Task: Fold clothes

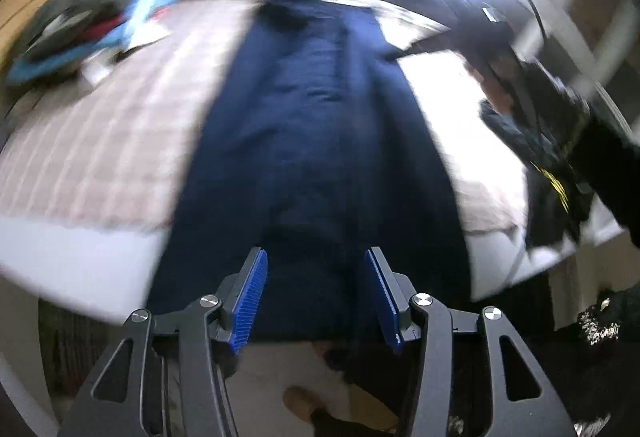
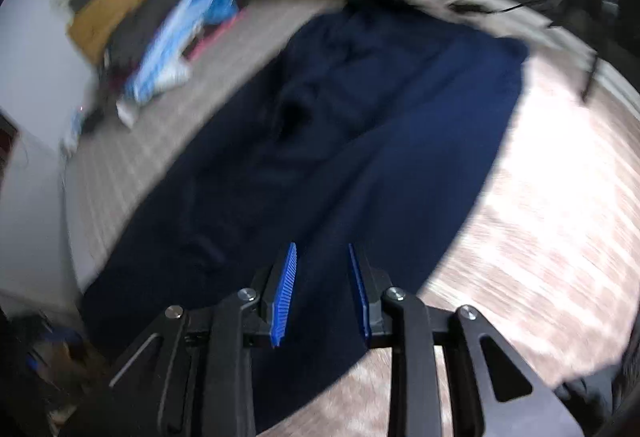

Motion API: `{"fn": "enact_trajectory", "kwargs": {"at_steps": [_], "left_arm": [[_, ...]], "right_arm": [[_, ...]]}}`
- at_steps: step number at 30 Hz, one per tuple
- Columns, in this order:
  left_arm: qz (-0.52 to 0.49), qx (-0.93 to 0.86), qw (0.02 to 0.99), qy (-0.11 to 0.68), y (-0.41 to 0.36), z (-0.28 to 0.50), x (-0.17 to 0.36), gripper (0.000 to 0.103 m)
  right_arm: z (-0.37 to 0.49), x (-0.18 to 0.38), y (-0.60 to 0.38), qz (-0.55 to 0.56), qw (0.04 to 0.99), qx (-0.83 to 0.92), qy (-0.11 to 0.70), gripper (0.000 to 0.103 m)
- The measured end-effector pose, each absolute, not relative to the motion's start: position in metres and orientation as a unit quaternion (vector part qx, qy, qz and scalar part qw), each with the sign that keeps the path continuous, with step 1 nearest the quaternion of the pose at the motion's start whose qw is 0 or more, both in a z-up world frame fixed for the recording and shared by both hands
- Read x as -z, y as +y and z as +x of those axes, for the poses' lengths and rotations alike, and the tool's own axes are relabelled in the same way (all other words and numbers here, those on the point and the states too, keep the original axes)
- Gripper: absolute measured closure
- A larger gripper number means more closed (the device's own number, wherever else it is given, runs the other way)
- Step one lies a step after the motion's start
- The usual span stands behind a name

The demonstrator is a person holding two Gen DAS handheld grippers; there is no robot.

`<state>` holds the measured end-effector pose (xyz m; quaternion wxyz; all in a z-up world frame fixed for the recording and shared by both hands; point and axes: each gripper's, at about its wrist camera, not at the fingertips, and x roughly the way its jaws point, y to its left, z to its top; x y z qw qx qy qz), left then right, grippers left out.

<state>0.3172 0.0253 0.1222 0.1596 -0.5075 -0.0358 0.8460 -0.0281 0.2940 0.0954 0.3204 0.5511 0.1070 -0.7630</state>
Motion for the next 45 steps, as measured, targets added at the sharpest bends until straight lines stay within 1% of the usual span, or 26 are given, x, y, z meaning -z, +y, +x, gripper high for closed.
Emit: {"fn": "enact_trajectory", "kwargs": {"at_steps": [2, 5, 6, 7, 8, 9, 10, 14, 18, 21, 22, 23, 24, 25, 26, 27, 28, 29, 33, 37, 41, 45], "left_arm": [[-0.515, -0.849, 0.114, -0.042, 0.0, 0.327, -0.117, 0.054], [-0.527, -0.847, 0.058, -0.034, -0.031, 0.34, -0.106, 0.054], [-0.531, -0.845, 0.051, -0.033, -0.036, 0.341, -0.101, 0.054], [-0.534, -0.843, 0.05, -0.032, -0.039, 0.341, -0.097, 0.053], [-0.537, -0.841, 0.051, -0.03, -0.04, 0.34, -0.093, 0.052], [-0.54, -0.839, 0.052, -0.028, -0.041, 0.338, -0.088, 0.051], [-0.541, -0.839, 0.05, -0.03, -0.042, 0.336, -0.086, 0.05], [-0.534, -0.841, 0.057, -0.058, -0.048, 0.329, -0.081, 0.05], [-0.542, -0.837, 0.069, -0.041, -0.04, 0.327, -0.073, 0.053], [-0.549, -0.832, 0.076, -0.032, -0.036, 0.327, -0.066, 0.053], [-0.55, -0.831, 0.079, -0.03, -0.035, 0.326, -0.063, 0.057], [-0.549, -0.831, 0.082, -0.03, -0.035, 0.326, -0.062, 0.064], [-0.549, -0.831, 0.084, -0.03, -0.034, 0.325, -0.061, 0.067], [-0.548, -0.832, 0.085, -0.029, -0.034, 0.326, -0.062, 0.073], [-0.545, -0.834, 0.084, -0.024, -0.033, 0.326, -0.063, 0.08], [-0.542, -0.836, 0.085, -0.021, -0.033, 0.327, -0.065, 0.085], [-0.539, -0.838, 0.087, -0.02, -0.034, 0.328, -0.068, 0.097], [-0.535, -0.84, 0.09, -0.02, -0.034, 0.33, -0.071, 0.101], [-0.521, -0.846, 0.113, -0.011, -0.024, 0.338, -0.087, 0.101], [-0.508, -0.846, 0.159, 0.009, 0.003, 0.352, -0.102, 0.101], [-0.505, -0.843, 0.188, 0.008, 0.024, 0.357, -0.109, 0.101], [-0.509, -0.834, 0.213, 0.013, 0.042, 0.36, -0.108, 0.101]], "right_arm": [[-0.027, -0.085, 0.287, 0.566, 0.328, 0.744, 0.134, 0.077], [-0.028, -0.101, 0.284, 0.559, 0.36, 0.739, 0.109, 0.075], [-0.031, -0.108, 0.279, 0.555, 0.37, 0.739, 0.096, 0.065], [-0.034, -0.115, 0.274, 0.55, 0.381, 0.739, 0.082, 0.052], [-0.038, -0.121, 0.267, 0.542, 0.387, 0.742, 0.075, 0.047], [-0.043, -0.123, 0.257, 0.537, 0.386, 0.746, 0.078, 0.043], [-0.048, -0.122, 0.248, 0.537, 0.382, 0.748, 0.082, 0.043], [-0.061, -0.113, 0.215, 0.546, 0.38, 0.741, 0.091, 0.043], [-0.061, -0.1, 0.192, 0.546, 0.376, 0.737, 0.131, 0.043], [-0.06, -0.094, 0.19, 0.55, 0.377, 0.732, 0.14, 0.043], [-0.06, -0.093, 0.189, 0.551, 0.376, 0.731, 0.143, 0.043], [-0.059, -0.091, 0.189, 0.552, 0.376, 0.73, 0.146, 0.043], [-0.058, -0.089, 0.189, 0.553, 0.374, 0.729, 0.15, 0.043], [-0.057, -0.087, 0.188, 0.554, 0.372, 0.729, 0.154, 0.043], [-0.056, -0.086, 0.187, 0.553, 0.371, 0.729, 0.157, 0.043], [-0.056, -0.085, 0.188, 0.553, 0.369, 0.729, 0.16, 0.043], [-0.056, -0.083, 0.189, 0.554, 0.367, 0.73, 0.162, 0.043], [-0.056, -0.082, 0.19, 0.556, 0.364, 0.73, 0.162, 0.043], [-0.061, -0.081, 0.2, 0.566, 0.36, 0.729, 0.135, 0.043], [-0.068, -0.088, 0.209, 0.576, 0.369, 0.725, 0.081, 0.043], [-0.08, -0.084, 0.205, 0.593, 0.347, 0.723, 0.073, 0.043], [-0.095, -0.075, 0.202, 0.612, 0.328, 0.718, 0.043, 0.043]]}}
